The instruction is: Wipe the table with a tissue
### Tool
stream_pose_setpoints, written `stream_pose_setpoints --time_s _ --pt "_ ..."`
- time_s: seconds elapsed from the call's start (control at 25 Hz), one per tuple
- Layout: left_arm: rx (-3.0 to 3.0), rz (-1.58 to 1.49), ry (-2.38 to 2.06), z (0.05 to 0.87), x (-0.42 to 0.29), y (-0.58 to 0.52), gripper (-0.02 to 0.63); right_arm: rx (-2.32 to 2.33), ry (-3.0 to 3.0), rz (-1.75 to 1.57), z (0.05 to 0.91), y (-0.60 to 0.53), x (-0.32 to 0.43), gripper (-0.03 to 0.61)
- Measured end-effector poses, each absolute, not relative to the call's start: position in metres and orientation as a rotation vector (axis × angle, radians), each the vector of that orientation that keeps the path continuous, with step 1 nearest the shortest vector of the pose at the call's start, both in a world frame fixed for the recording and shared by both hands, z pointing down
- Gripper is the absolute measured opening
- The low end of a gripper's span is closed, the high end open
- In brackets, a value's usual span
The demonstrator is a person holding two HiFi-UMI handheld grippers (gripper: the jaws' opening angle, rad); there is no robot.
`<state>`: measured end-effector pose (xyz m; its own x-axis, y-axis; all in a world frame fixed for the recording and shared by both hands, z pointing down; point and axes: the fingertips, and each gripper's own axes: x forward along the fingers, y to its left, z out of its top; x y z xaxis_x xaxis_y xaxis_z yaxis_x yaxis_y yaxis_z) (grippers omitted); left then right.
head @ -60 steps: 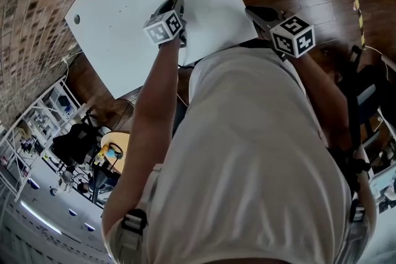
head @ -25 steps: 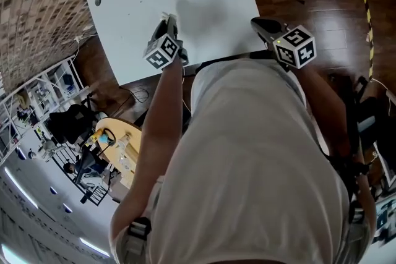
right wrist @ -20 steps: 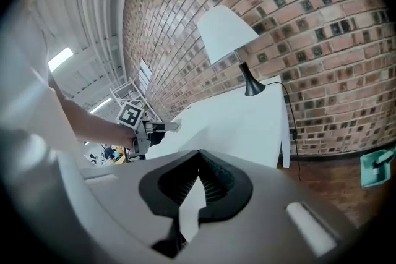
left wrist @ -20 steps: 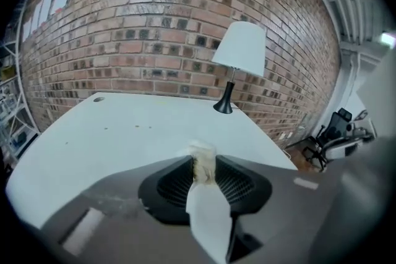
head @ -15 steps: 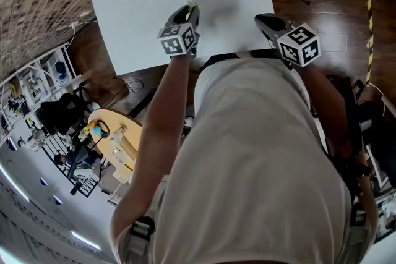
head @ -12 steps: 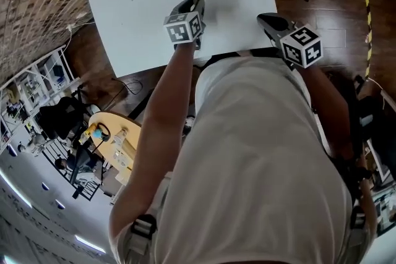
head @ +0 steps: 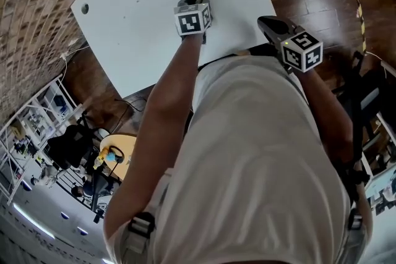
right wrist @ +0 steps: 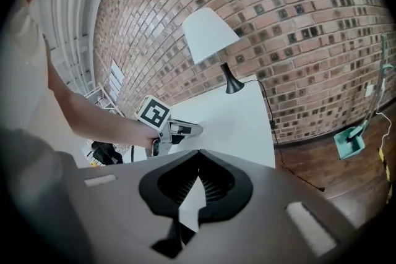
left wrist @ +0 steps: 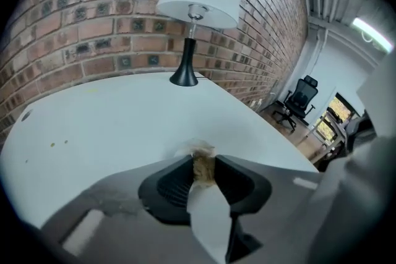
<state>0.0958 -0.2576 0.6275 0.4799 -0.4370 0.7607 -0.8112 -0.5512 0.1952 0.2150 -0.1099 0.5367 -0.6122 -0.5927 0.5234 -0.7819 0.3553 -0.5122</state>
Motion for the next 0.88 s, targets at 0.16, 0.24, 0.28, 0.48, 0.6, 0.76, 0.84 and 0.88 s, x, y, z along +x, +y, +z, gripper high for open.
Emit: stream_pose_setpoints --time_s 0.16,0.24,0.28,0.48,0.6,0.76,0.84,0.88 --pt "2.273 1.018 -0.794 0.631 0.127 -0.224 0.121 1.206 -2.382 1.096 0.536 -0.115 0.196 0.008" --pt "2.277 0.968 -0.756 0.627 0.133 -0.209 0.121 1.18 -2.395 1.074 0.532 -0.117 0.188 0.008" --pt "2.286 0.917 -0.755 0.62 0.132 -0.203 0.121 1.167 -2.403 1.063 0.53 -0.118 0.184 0.008" --pt "2.3 0.735 -0.859 0.591 0.085 -0.198 0.123 1.071 -2.411 1.016 0.533 -0.125 0.159 0.008" --pt "2.25 0.644 -1.022 0.584 0.028 -0.202 0.123 0.966 -2.437 0.987 0.533 -0.137 0.132 0.008" --pt "2.17 0.57 -1.165 0.578 -0.039 -0.193 0.123 0.847 -2.475 0.947 0.528 -0.144 0.09 0.008" --pt "2.13 0.533 -1.222 0.578 -0.066 -0.188 0.123 0.793 -2.487 0.929 0.526 -0.146 0.071 0.008" --pt "2.11 0.518 -1.249 0.578 -0.078 -0.185 0.123 0.768 -2.49 0.922 0.526 -0.146 0.063 0.008"
